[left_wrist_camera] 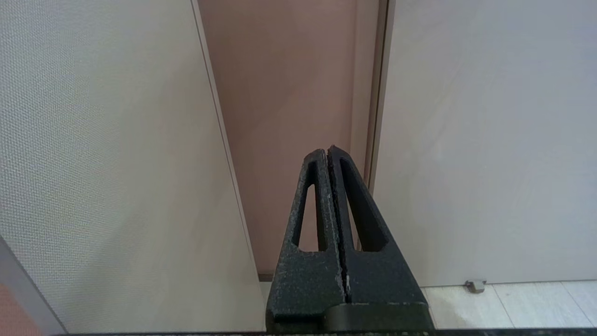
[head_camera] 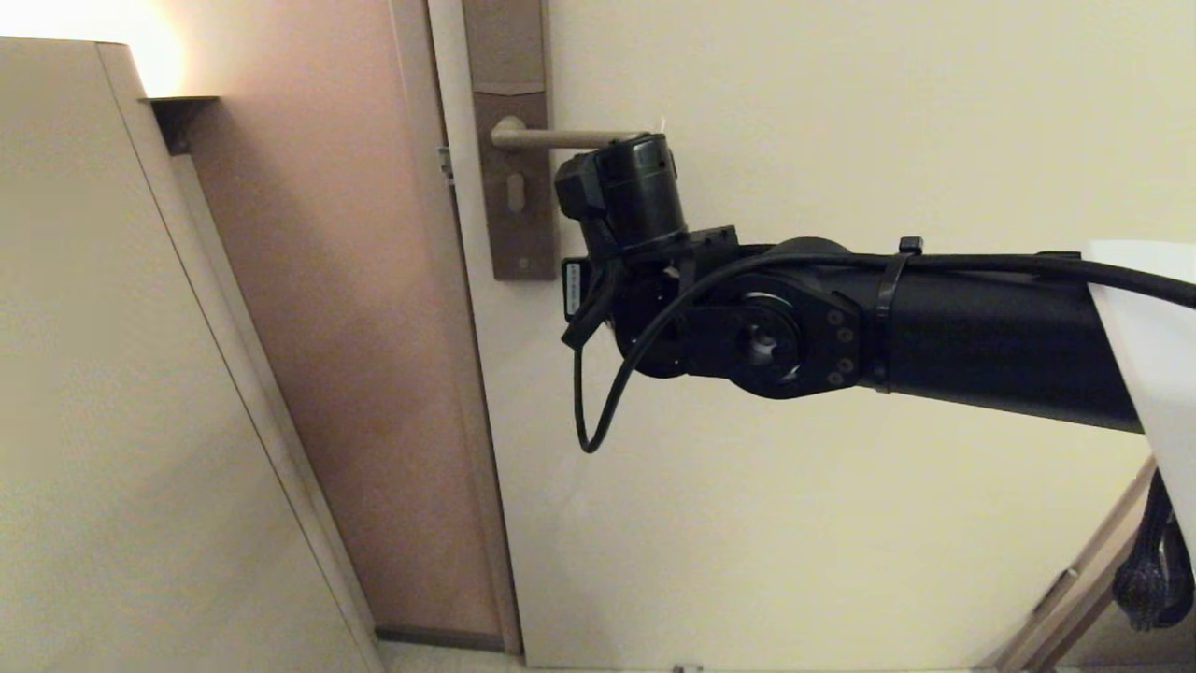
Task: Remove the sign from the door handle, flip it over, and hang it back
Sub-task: Hang the sign back with the other side facing out
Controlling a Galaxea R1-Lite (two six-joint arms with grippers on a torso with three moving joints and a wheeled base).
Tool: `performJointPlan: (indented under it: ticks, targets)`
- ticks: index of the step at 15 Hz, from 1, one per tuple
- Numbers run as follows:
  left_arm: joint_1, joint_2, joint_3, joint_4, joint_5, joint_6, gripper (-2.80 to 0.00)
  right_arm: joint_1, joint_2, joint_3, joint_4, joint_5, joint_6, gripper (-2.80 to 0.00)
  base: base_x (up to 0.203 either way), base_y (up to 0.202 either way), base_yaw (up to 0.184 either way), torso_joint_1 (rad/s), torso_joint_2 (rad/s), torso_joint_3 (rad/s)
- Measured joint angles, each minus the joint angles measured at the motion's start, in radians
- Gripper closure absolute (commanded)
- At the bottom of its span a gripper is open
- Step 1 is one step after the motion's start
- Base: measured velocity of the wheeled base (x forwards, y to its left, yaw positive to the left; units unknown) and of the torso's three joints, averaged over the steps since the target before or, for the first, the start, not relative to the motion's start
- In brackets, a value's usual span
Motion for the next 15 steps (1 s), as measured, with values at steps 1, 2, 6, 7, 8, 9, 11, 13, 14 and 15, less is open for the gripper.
performJointPlan:
  ticks: [1,2,6,7,8,9,11,13,14,15]
  targets:
    - [0.000,0.000,0.000,0.000,0.000,0.000,0.00,-0.004,0.000,-0.003,-0.001,0.004,-0.005,0.00,0.000,0.000,0.000,0.000,0.00,0.000]
    - [0.000,0.000,0.000,0.000,0.000,0.000,0.00,-0.008,0.000,-0.004,-0.003,0.012,-0.007,0.00,0.000,0.000,0.000,0.000,0.00,0.000]
    - [0.000,0.000,0.000,0.000,0.001,0.000,0.00,-0.027,0.000,-0.005,-0.011,0.042,-0.031,0.00,0.000,0.000,0.000,0.000,0.00,0.000]
    - [0.000,0.000,0.000,0.000,0.000,0.000,0.00,-0.030,0.000,-0.005,-0.012,0.049,-0.039,0.00,0.000,0.000,0.000,0.000,0.00,0.000]
    - [0.000,0.000,0.000,0.000,0.000,0.001,0.00,-0.031,0.000,-0.006,-0.013,0.051,-0.047,0.00,0.000,0.000,0.000,0.000,0.00,0.000]
    - [0.000,0.000,0.000,0.000,0.000,0.001,0.00,-0.030,0.000,-0.006,-0.013,0.053,-0.052,0.00,0.000,0.000,0.000,0.000,0.00,0.000]
    - [0.000,0.000,0.000,0.000,0.000,0.000,0.00,-0.029,0.001,-0.006,-0.013,0.054,-0.055,0.00,0.000,0.000,0.000,0.000,0.00,0.000]
    - [0.000,0.000,0.000,0.000,0.000,0.001,0.00,-0.015,0.008,-0.006,-0.014,0.054,-0.056,0.00,0.000,0.000,0.000,0.000,0.00,0.000]
    - [0.000,0.000,0.000,0.000,0.000,0.000,0.00,-0.010,0.011,-0.006,-0.014,0.053,-0.056,0.00,0.000,0.000,0.000,0.000,0.00,0.000]
    - [0.000,0.000,0.000,-0.001,0.000,0.001,0.00,-0.007,0.016,-0.006,-0.020,0.053,-0.056,0.00,0.000,0.000,0.000,0.000,0.00,0.000]
